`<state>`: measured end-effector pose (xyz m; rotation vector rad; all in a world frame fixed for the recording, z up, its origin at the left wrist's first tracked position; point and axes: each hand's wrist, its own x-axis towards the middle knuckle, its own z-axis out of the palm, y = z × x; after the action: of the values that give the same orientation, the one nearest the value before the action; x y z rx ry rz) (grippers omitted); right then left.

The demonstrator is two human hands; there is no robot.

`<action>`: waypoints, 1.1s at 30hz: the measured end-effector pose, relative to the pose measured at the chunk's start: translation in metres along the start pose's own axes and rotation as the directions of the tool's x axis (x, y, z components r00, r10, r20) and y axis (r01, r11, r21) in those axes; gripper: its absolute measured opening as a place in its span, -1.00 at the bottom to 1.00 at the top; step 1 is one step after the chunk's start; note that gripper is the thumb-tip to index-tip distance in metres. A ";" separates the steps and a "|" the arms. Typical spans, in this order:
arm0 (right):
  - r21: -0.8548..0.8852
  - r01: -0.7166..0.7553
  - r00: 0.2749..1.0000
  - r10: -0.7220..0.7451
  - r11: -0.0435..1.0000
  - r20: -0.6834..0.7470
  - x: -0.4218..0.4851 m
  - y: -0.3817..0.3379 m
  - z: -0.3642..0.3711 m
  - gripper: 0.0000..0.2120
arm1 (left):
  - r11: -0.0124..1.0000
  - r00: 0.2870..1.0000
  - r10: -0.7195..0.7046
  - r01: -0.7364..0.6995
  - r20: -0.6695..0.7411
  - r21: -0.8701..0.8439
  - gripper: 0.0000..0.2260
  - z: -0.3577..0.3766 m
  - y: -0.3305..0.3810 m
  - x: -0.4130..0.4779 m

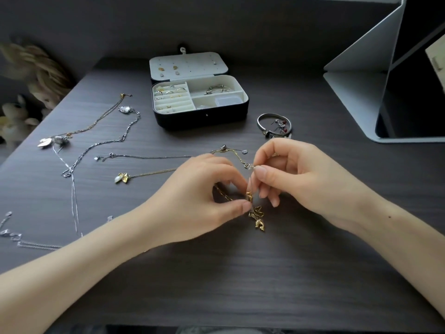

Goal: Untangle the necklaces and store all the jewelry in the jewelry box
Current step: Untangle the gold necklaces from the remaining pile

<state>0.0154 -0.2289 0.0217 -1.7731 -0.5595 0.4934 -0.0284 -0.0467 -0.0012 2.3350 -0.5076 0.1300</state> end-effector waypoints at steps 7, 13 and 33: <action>0.071 -0.053 0.996 0.057 0.996 -0.065 0.003 0.003 0.001 -0.88 | 0.946 0.982 -0.185 0.186 0.030 -0.265 -0.82 -0.001 -0.002 0.005; -0.008 -0.077 0.997 0.077 0.997 0.009 0.001 0.003 0.005 -0.54 | 0.874 0.962 -0.264 0.268 0.067 -0.406 -0.87 -0.004 0.002 0.005; 0.412 -0.157 0.987 0.129 0.898 0.094 0.006 0.004 -0.007 -0.69 | 0.669 0.923 -0.379 0.326 0.071 -0.668 -0.91 -0.010 0.003 0.008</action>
<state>0.0253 -0.2319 0.0191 -1.3937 -0.3350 0.7192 -0.0219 -0.0438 0.0100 1.6511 -0.0216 -0.1392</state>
